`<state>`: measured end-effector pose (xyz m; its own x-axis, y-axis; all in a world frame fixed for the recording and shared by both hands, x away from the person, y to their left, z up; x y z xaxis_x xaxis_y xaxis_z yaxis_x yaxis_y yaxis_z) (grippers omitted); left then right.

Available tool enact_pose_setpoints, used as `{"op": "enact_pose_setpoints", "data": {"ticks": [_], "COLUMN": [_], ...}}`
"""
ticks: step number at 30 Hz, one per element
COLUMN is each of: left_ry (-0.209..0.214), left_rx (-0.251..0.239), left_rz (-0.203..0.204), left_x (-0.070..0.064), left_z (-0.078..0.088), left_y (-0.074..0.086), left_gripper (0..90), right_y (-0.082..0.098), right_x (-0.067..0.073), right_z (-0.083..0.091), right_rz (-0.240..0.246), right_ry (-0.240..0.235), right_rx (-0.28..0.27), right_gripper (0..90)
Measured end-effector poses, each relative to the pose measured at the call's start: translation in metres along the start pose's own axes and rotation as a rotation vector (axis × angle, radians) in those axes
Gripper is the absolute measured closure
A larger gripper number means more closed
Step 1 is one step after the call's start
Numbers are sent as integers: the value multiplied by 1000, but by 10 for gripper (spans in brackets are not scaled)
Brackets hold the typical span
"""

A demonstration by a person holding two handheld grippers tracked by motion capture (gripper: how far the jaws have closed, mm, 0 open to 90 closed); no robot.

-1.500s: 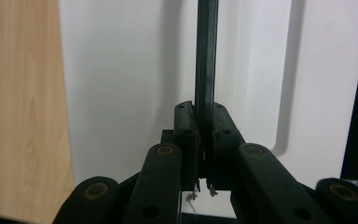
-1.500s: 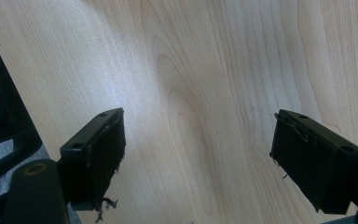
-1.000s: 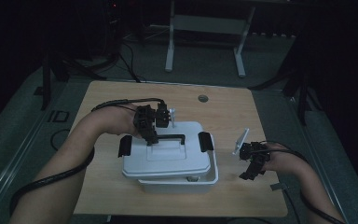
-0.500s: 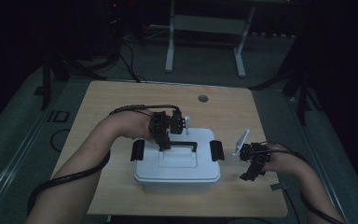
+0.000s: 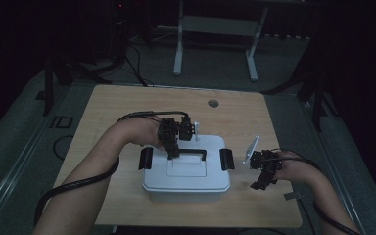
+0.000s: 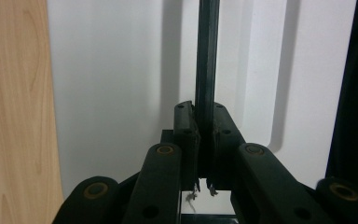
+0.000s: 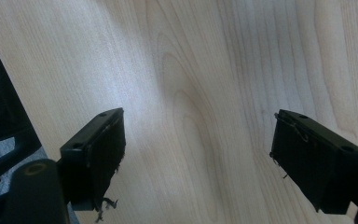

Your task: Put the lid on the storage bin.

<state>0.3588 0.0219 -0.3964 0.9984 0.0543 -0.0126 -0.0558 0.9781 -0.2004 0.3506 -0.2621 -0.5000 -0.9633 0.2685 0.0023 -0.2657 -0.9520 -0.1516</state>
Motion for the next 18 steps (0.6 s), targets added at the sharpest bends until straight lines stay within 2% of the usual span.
{"op": "enact_pose_setpoints", "data": {"ticks": [3,7,8,10,13,16,18], "left_ry": [14,8,-22,-44,-89,-82,-94], "left_rx": [-24,-32,-52,-74,-62,-61,-74], "left_rz": [11,15,32,56,78,84,85], "left_x": [2,3,6,9,12,12,12], "left_z": [-2,-2,0,2,4,4,4], "left_y": [2,3,3,6,14,22,27], "left_gripper": [837,817,769,535,258,142,85], "right_y": [0,0,0,-1,-1,0,0], "right_x": [0,-1,-1,0,-1,-1,-2], "right_z": [-1,-2,-1,-1,1,3,4], "right_rz": [0,-1,-1,2,1,0,0], "right_ry": [-2,-5,-3,-2,3,6,8], "right_rx": [-1,-1,0,-4,-2,-3,-4], "right_gripper": [171,171,171,171,171,171,171]}}
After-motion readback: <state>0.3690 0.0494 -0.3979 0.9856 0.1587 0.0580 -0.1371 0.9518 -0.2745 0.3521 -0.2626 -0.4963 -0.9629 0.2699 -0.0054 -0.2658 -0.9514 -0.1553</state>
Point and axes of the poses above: each handheld gripper's, and its own axes: z roughly backward along the jaws, y roughly out of its underside, x roughly to its left, the point moved 4 cm from there along -z, roughly forward along the jaws, and after that the axes turned 4 degrees about -x, right-handed, at the moved point
